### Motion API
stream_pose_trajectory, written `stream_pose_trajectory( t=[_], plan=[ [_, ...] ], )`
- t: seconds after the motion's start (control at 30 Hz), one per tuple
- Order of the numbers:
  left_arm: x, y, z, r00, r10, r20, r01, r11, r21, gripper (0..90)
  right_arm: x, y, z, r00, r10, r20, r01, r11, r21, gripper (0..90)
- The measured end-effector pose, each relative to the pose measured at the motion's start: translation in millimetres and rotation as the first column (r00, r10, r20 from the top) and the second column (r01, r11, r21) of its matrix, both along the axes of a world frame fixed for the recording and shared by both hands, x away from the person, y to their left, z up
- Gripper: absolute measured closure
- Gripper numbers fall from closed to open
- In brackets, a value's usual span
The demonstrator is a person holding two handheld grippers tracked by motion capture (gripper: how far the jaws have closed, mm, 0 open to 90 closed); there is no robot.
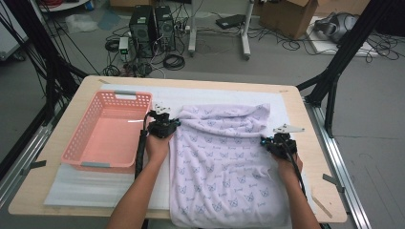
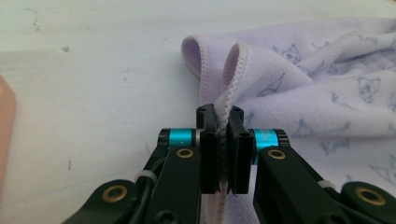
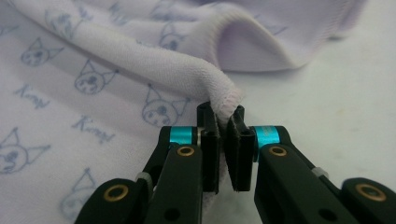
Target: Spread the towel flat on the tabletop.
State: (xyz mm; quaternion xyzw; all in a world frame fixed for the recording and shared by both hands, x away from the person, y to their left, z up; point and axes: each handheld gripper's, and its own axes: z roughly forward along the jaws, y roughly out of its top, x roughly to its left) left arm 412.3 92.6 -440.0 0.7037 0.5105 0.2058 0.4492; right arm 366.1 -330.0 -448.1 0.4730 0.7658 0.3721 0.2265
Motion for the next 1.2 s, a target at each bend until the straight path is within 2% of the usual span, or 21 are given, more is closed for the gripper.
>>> stream_pose_trajectory(
  t=[0.1, 0.13, 0.2, 0.27, 0.3, 0.33, 0.4, 0.43, 0.5, 0.67, 0.73, 0.8, 0.87, 0.93, 1.0, 1.03, 1.13, 1.2],
  plan=[
    [3.9, -0.2, -1.1, 0.9992, -0.037, 0.016, 0.038, 0.9992, -0.010, 85.1, 10.7, -10.0, 0.9, 0.9996, -0.024, 0.014, 0.023, 0.997, 0.076, 85.2],
    [5.2, -0.2, -1.5, 0.9983, -0.047, 0.033, 0.048, 0.9988, -0.014, 84.9, 14.3, -12.9, 2.1, 0.9990, -0.038, 0.024, 0.035, 0.995, 0.093, 85.2],
    [9.2, -0.4, 0.5, 0.9967, -0.074, 0.032, 0.074, 0.9972, -0.009, 84.6, 21.0, -17.5, 4.8, 0.9969, -0.067, 0.041, 0.063, 0.994, 0.089, 85.1],
    [9.8, -1.6, 2.4, 0.9957, -0.061, 0.070, 0.062, 0.9981, -0.005, 84.4, 25.8, -17.3, 7.5, 0.9953, -0.082, 0.050, 0.078, 0.994, 0.082, 85.0],
    [9.5, -1.4, 2.8, 0.9960, -0.055, 0.071, 0.056, 0.9984, -0.010, 83.9, 27.6, -15.3, 8.2, 0.9956, -0.082, 0.046, 0.078, 0.994, 0.076, 84.5],
    [8.7, -1.3, 3.2, 0.9963, -0.051, 0.069, 0.052, 0.9987, -0.003, 80.6, 28.0, -13.0, 8.6, 0.9957, -0.078, 0.050, 0.075, 0.995, 0.064, 82.6],
    [6.6, -1.3, 4.6, 0.9984, -0.044, 0.036, 0.045, 0.9989, -0.015, 56.9, 25.4, -10.1, 10.4, 0.9966, -0.068, 0.046, 0.066, 0.996, 0.054, 70.6],
    [4.8, -0.8, 6.1, 0.9985, -0.051, 0.018, 0.051, 0.9983, -0.026, 48.5, 23.1, -10.3, 12.1, 0.9962, -0.071, 0.051, 0.069, 0.997, 0.045, 66.7],
    [-1.4, -1.7, 10.7, 0.9975, -0.066, 0.026, 0.067, 0.9975, -0.024, 43.3, 16.8, -14.2, 16.5, 0.9950, -0.071, 0.070, 0.066, 0.996, 0.064, 63.5],
    [-23.2, -4.4, 19.3, 0.9915, -0.111, 0.068, 0.110, 0.9938, 0.015, 41.8, -2.8, -24.8, 24.8, 0.9944, -0.053, 0.091, 0.048, 0.997, 0.061, 61.3],
    [-28.9, -3.3, 22.1, 0.9894, -0.137, 0.047, 0.137, 0.9905, 0.018, 41.0, -11.2, -29.2, 27.0, 0.9952, -0.041, 0.089, 0.037, 0.998, 0.054, 60.1],
    [-37.4, -1.5, 23.9, 0.9873, -0.139, 0.076, 0.138, 0.9902, 0.019, 41.4, -21.0, -33.7, 28.8, 0.9942, -0.033, 0.102, 0.028, 0.998, 0.055, 60.1],
    [-44.5, 0.4, 24.2, 0.9848, -0.153, 0.081, 0.153, 0.9882, 0.016, 41.3, -29.5, -39.1, 29.6, 0.9934, -0.032, 0.110, 0.025, 0.997, 0.066, 60.1],
    [-52.7, 2.5, 22.0, 0.9816, -0.177, 0.072, 0.177, 0.9842, 0.016, 41.3, -36.7, -43.6, 28.9, 0.9936, -0.032, 0.108, 0.023, 0.996, 0.080, 60.1],
    [-62.0, 3.9, 16.1, 0.9788, -0.197, 0.057, 0.196, 0.9804, 0.011, 41.3, -42.4, -45.1, 27.3, 0.9959, -0.020, 0.088, 0.013, 0.997, 0.080, 60.3],
    [-65.6, 4.0, 13.2, 0.9768, -0.212, 0.033, 0.211, 0.9772, 0.020, 41.3, -45.2, -44.9, 25.9, 0.9955, -0.013, 0.094, 0.006, 0.997, 0.075, 60.6],
    [-76.4, 5.0, 4.6, 0.9707, -0.240, 0.000, 0.240, 0.9705, 0.020, 41.2, -53.5, -41.9, 19.8, 0.9968, -0.001, 0.080, -0.007, 0.996, 0.093, 60.6],
    [-82.5, 5.1, 0.3, 0.9635, -0.266, -0.030, 0.267, 0.9632, 0.030, 40.8, -57.8, -38.8, 14.4, 0.9979, 0.016, 0.063, -0.022, 0.995, 0.095, 60.2]
  ],
)
